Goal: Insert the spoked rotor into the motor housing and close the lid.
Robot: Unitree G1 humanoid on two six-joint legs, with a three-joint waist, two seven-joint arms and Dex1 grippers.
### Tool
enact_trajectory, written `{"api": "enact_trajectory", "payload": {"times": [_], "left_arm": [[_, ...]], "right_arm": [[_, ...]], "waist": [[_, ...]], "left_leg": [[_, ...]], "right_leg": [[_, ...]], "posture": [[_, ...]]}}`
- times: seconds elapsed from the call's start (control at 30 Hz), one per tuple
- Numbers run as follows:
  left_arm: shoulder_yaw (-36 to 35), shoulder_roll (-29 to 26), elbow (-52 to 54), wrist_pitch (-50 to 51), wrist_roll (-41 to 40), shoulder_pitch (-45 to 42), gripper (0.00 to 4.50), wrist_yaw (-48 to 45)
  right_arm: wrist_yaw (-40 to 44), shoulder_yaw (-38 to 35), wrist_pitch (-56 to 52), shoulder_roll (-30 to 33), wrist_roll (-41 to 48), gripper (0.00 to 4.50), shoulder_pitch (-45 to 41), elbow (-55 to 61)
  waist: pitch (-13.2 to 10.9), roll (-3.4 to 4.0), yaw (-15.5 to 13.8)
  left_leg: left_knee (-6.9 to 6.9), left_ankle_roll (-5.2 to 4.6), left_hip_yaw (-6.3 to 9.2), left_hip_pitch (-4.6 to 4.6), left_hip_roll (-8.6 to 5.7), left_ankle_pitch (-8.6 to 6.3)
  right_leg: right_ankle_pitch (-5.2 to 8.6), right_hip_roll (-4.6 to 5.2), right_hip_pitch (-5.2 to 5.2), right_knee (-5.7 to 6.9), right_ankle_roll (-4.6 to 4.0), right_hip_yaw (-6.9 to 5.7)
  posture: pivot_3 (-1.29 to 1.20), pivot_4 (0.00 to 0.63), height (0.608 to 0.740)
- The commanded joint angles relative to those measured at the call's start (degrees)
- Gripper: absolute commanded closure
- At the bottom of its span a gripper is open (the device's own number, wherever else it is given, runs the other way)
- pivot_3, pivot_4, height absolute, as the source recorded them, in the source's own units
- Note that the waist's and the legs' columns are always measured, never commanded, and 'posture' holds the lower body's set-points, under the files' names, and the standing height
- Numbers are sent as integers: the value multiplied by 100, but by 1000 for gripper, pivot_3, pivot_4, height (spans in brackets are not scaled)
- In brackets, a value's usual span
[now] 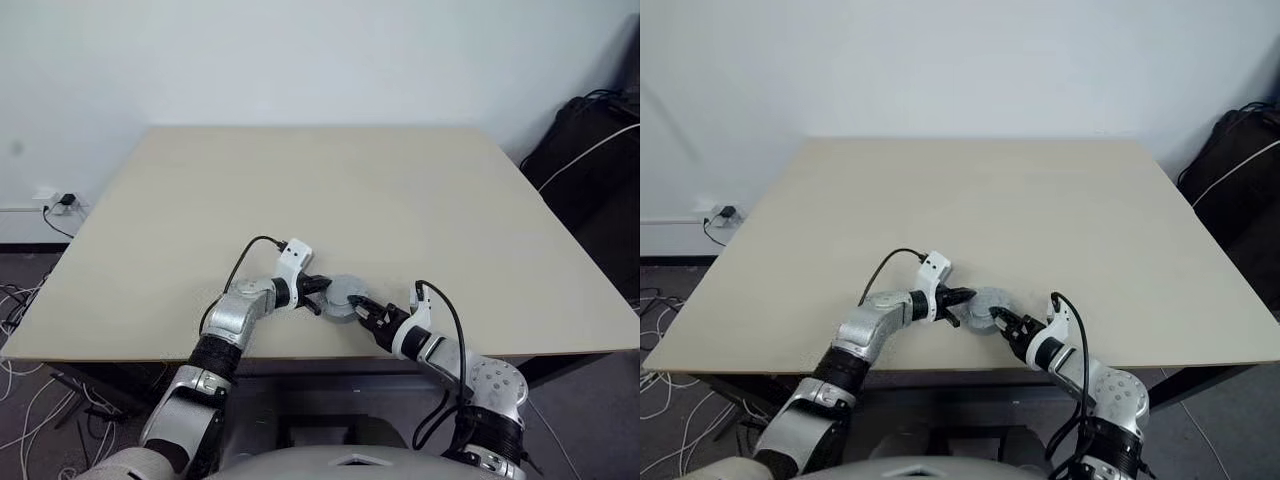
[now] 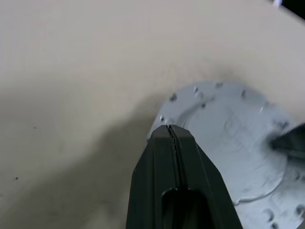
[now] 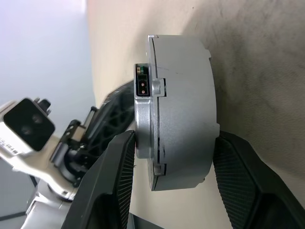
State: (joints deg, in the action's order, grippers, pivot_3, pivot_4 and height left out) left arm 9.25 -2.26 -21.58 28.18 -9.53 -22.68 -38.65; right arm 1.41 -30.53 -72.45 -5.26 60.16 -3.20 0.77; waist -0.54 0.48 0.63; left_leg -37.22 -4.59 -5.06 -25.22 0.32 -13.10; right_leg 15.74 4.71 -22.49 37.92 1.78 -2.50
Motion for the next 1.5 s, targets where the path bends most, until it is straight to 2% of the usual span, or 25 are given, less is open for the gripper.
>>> {"api": "enact_trajectory", "payload": {"times": [0.03,0.23,0.3,0.43,0.53,0.63,0.73,0.87,1.03,1.2,1.5], "left_arm": [[-465,168,928,-22,-455,24,4500,320],[-1278,402,2001,321,-1228,535,4500,1032],[-1408,436,2299,496,-1438,839,4500,1174],[-1501,521,2841,785,-1823,1593,4500,1335],[-1652,735,3252,1027,-2419,2187,4500,1387],[-1756,926,3550,1198,-2988,2608,3932,1531],[-1722,1054,3782,1214,-3397,2967,2918,1699],[-1839,1298,4063,1289,-4500,3430,1586,1900],[-1644,1229,4061,1423,-5472,3751,13,2237],[-1356,1187,3907,1496,-6107,3821,13,2530],[-1177,1208,3726,1152,-6758,3871,13,2839]], "right_arm": [[8,171,96,-152,222,2371,10,190],[4,248,175,-125,438,2386,124,197],[73,267,172,-117,591,2386,158,245],[151,312,236,-98,856,2386,160,297],[149,319,292,-103,1020,2386,85,299],[133,368,345,-97,1229,2386,27,325],[67,438,425,-89,1374,2386,-33,314],[-25,487,606,-101,1623,2386,-159,335],[-132,637,661,-20,1882,2386,-288,373],[-229,874,557,126,2157,2386,-380,390],[-387,1242,468,459,2798,2386,-255,489]], "waist": [[0,0,9],[3,8,14],[3,8,11],[-1,8,11],[-10,12,13],[-15,13,15],[-19,15,13],[-23,19,24],[-28,23,23],[-37,20,19],[-39,18,18]], "left_leg": [[-1,0,0,-2,0,0],[-1,-3,0,-1,2,2],[-2,-29,-1,-1,2,16],[-4,-31,-2,-3,1,16],[-7,-10,-2,-4,2,5],[-9,-11,-2,-5,2,5],[-9,-12,-2,-5,1,6],[-9,-13,-3,-8,1,6],[-8,-13,-3,-16,1,7],[-9,-14,-4,-16,0,7],[-10,-15,-5,-19,0,7]], "right_leg": [[-2,0,-2,0,4,1],[-15,-8,-1,0,27,2],[-16,-9,-1,0,28,2],[-15,-10,0,-3,27,2],[-11,-9,0,-3,19,2],[-12,-7,-1,-8,20,3],[-13,-5,0,-10,22,3],[-13,-4,-3,-14,22,5],[-12,-7,-9,-16,21,4],[-13,-7,-8,-17,21,4],[-13,-9,-9,-21,20,4]], "posture": [[0,0,740],[0,0,740],[0,0,740],[0,0,740],[0,0,740],[0,0,740],[0,0,740],[0,0,740],[0,0,740],[0,0,740],[0,0,740]]}}
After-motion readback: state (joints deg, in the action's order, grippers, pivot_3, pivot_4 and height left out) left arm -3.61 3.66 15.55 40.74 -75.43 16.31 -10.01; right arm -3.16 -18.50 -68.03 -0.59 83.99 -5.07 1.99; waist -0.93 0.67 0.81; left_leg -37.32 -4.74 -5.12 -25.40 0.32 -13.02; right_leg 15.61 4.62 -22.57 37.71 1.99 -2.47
